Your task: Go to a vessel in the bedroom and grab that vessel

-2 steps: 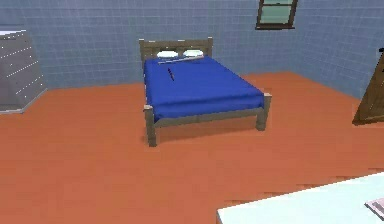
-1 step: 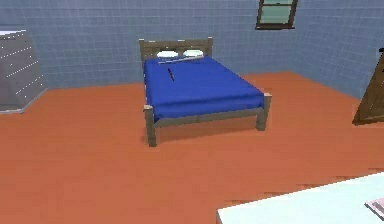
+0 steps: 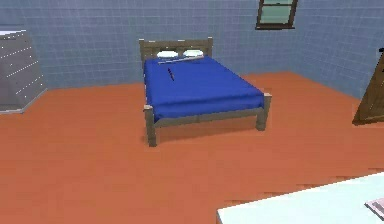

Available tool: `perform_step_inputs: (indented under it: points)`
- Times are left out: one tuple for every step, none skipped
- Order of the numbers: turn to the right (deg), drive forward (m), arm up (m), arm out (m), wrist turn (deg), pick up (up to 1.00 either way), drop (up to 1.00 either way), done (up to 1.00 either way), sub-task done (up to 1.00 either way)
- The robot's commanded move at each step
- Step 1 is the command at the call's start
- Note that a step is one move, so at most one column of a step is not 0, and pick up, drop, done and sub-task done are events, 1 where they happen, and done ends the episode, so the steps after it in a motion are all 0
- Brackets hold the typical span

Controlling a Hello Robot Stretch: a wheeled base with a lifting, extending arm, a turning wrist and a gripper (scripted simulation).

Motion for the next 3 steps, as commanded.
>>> perform_step_inputs:
  points:
    - [0.0, 0.00, 0.00, 0.00, 45.0, 0.00, 0.00, 0.00, 0.00]
    - [0.0, 0.00, 0.00, 0.00, 45.0, 0.00, 0.00, 0.00, 0.00]
    - [0.0, 0.00, 0.00, 0.00, 21.0, 0.00, 0.00, 0.00, 0.00]
